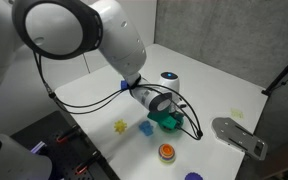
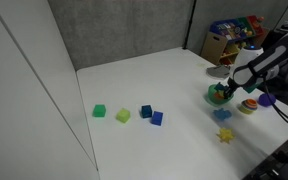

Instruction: Remove the yellow object from the green bowl and place it in on the worktop

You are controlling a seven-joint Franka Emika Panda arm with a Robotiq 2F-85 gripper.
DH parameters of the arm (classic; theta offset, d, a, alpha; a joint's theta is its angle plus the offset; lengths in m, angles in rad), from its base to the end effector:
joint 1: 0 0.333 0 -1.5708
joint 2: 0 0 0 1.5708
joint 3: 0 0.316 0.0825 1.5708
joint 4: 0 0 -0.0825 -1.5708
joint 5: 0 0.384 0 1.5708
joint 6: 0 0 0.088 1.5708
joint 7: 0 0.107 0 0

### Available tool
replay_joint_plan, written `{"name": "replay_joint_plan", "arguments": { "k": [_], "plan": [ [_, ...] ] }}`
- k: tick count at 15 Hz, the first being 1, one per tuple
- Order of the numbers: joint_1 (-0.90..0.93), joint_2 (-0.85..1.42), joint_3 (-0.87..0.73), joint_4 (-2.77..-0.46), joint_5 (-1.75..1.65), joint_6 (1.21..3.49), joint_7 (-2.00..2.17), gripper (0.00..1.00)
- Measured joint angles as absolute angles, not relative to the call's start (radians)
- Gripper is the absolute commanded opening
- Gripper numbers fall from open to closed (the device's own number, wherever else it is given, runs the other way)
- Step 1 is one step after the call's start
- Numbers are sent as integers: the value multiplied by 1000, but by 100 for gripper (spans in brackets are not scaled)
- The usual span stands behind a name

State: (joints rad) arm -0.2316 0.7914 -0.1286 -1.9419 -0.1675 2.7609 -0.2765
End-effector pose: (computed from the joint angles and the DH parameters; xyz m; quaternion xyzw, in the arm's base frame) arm 0.5661 -0.2065 0.0749 0.9954 0.0551 -0.0112 0.0779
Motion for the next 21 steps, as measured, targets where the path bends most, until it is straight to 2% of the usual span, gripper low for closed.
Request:
{"name": "replay_joint_plan", "arguments": {
  "k": [1,2,4,11,17,19,21],
  "plan": [
    [-231,791,-128,-1941,-168,2764,-276,16],
    [-229,791,-128,-1940,-168,2766,-276,41],
    [-228,789,-124,-1940,-168,2767,-276,43],
    [-224,784,-110,-1940,-168,2807,-276,99],
    [-207,795,-118,-1940,-169,2900,-277,100],
    [-203,806,-122,-1940,-169,2927,-276,74],
    [-196,821,-132,-1940,-170,2946,-277,56]
  ]
}}
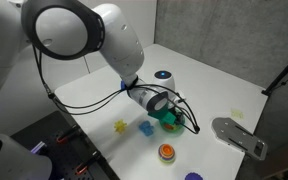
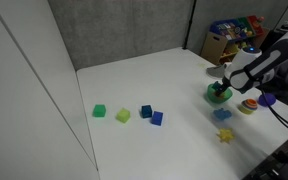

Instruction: Remove the yellow object from the green bowl and place it in on the worktop

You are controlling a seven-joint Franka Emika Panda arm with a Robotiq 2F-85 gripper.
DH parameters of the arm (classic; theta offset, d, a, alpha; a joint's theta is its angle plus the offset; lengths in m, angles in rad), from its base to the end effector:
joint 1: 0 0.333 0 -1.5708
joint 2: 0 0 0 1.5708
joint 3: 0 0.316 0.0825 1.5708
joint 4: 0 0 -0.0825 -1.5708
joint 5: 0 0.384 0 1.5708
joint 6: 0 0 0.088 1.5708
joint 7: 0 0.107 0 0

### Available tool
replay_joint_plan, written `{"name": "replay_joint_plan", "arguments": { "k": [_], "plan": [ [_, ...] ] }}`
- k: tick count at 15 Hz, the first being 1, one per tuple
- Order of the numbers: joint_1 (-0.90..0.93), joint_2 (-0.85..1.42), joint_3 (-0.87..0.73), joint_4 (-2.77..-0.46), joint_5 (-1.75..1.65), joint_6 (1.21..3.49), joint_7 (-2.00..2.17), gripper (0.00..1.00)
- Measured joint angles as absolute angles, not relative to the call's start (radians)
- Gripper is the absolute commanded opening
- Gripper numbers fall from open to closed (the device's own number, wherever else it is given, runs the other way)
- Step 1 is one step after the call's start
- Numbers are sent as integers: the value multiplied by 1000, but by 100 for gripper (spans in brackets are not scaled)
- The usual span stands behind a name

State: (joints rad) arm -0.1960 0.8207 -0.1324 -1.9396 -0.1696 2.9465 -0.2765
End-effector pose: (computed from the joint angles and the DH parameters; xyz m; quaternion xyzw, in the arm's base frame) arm 0.5845 -0.1866 0.0759 0.9900 0.0807 0.0671 0.0946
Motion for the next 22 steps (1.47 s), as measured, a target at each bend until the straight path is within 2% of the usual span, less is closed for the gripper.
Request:
{"name": "replay_joint_plan", "arguments": {
  "k": [5,13,22],
  "plan": [
    [-172,840,-167,-1939,-170,2966,-276,18],
    [-144,797,-187,-1947,-170,2954,-276,14],
    [-179,554,-112,-2071,-163,2799,-282,14]
  ]
}}
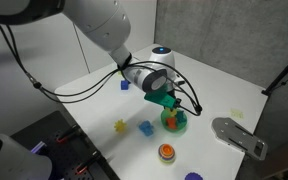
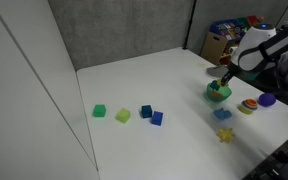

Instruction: Remove the yellow object from the green bowl and place it in on the worktop

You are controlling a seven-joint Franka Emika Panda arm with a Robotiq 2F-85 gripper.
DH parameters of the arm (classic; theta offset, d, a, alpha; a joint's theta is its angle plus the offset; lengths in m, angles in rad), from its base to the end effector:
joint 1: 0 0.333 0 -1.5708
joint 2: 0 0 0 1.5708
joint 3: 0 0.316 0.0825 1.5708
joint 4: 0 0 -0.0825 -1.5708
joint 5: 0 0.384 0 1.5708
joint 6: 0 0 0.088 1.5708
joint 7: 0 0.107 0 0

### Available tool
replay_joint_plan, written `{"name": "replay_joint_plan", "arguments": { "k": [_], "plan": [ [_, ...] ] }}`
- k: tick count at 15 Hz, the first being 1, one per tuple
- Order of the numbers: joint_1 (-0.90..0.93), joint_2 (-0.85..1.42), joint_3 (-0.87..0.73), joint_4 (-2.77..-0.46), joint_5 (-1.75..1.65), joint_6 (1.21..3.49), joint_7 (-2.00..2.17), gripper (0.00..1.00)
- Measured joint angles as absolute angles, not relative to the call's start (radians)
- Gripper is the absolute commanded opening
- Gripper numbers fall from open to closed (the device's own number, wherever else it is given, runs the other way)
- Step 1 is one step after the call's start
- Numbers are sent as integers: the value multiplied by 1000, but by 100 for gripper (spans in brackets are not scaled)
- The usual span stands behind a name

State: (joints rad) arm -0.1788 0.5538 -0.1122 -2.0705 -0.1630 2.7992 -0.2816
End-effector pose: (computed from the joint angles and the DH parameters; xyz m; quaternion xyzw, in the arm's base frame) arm 0.5802 -0.1649 0.1766 0.9910 0.0801 0.0656 0.0845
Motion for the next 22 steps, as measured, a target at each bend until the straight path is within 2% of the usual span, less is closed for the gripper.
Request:
{"name": "replay_joint_plan", "arguments": {
  "k": [8,19,20,21,22],
  "plan": [
    [-261,420,52,-2172,23,2642,-421,14],
    [-280,514,76,-2204,114,2602,-485,14],
    [-287,528,81,-2205,117,2602,-492,36],
    [-294,542,86,-2205,120,2602,-499,63],
    [-301,551,90,-2205,120,2602,-503,63]
  ]
}}
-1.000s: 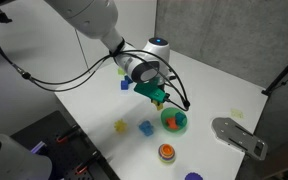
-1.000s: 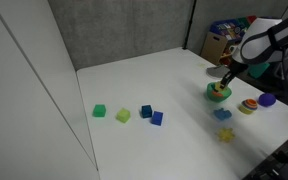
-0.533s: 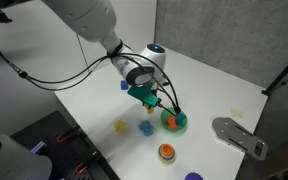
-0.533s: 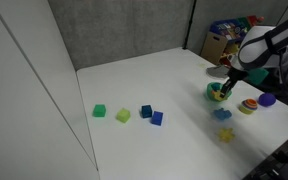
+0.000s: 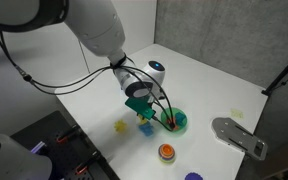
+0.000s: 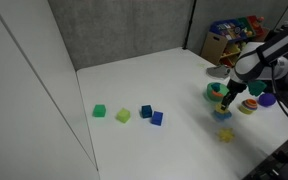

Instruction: Remove the yellow object from the green bowl and place it in on the worktop

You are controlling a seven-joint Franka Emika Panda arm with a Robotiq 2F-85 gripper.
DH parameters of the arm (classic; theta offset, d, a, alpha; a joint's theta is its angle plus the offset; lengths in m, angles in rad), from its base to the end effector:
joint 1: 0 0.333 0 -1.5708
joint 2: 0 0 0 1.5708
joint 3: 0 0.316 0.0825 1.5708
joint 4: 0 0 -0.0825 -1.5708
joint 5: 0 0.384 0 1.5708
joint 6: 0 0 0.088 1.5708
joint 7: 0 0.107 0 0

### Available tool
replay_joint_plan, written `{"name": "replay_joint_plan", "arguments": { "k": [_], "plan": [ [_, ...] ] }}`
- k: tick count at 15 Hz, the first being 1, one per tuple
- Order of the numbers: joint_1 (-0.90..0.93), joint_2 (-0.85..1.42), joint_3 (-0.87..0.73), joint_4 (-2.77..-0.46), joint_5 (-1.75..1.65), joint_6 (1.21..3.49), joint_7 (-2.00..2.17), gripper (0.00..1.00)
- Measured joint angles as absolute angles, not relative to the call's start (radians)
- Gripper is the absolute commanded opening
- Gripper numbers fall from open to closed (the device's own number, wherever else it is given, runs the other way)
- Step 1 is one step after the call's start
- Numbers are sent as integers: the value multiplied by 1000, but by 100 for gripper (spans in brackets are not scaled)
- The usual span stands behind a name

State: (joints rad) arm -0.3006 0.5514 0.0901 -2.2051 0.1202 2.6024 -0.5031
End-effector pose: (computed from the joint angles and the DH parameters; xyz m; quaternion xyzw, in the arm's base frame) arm 0.5159 -0.1094 0.1158 -0.9919 -0.0870 0.0543 0.0744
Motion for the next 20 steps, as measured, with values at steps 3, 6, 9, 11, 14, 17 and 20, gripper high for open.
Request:
{"name": "replay_joint_plan", "arguments": {
  "k": [3,6,9,11,14,17,20],
  "plan": [
    [-319,561,103,-2205,120,2602,-517,81],
    [-331,551,105,-2205,120,2583,-521,100],
    [-347,521,105,-2203,120,2519,-531,100],
    [-350,488,97,-2200,120,2452,-532,100],
    [-344,424,71,-2191,120,2333,-532,100],
    [-309,356,14,-2183,89,2237,-500,100],
    [-261,282,-47,-2182,6,2183,-409,100]
  ]
}}
